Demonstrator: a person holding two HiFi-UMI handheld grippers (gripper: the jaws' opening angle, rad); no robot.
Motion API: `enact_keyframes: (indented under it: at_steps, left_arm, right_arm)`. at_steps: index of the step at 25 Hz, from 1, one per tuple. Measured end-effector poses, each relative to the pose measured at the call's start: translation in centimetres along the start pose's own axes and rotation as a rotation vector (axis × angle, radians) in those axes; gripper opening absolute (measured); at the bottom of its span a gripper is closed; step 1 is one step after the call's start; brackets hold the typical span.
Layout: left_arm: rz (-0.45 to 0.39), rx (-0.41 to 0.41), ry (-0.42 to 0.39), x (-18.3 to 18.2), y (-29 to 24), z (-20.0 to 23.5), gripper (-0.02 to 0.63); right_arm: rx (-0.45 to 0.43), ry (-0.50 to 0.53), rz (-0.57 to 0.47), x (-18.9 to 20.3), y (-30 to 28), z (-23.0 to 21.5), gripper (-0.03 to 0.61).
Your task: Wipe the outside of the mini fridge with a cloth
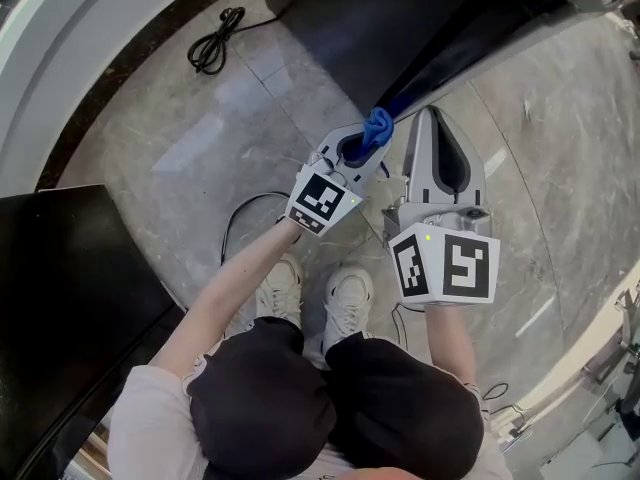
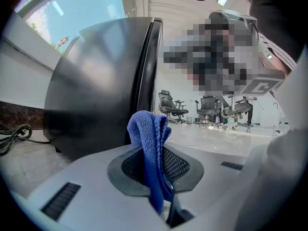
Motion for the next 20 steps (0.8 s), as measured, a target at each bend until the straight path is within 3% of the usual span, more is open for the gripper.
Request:
enact_keyframes:
  at_steps: [6,11,15,20]
  left_arm:
    - [0.000,0.035,-0.002,0.0,-0.5,-1.2,0.057]
    - [-0.024,0.006,0.026,-0.7,-0.1,-1.2,0.057]
    - [-0.093,-0.070,0.040,-2.9,0.8,-0.4,0.057]
    - [-0.228,-0.251,0.013,-9.6,1.9,3.6,0.057]
  right_arm:
    - [0.002,0.002,-0.001,-0.1,0.2,-0.3,0.011]
    - [0.004,0.001,-0.007,-0.3,0.4,-0.4,0.011]
    - [0.007,-0.003,-0.007,-0.4,0.7,-0.8,0.011]
    - [-0.014,-0.008,-0.018,-0.7,0.6,-0.3,0.011]
Point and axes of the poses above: the fingertips, and each gripper's own axes: y backward along the fingers, z to its left, x out of its underside, the point moved 6 cm from there along y, backward along the fingers, and after that the axes turned 15 degrees about -z, right-handed, at the moved point
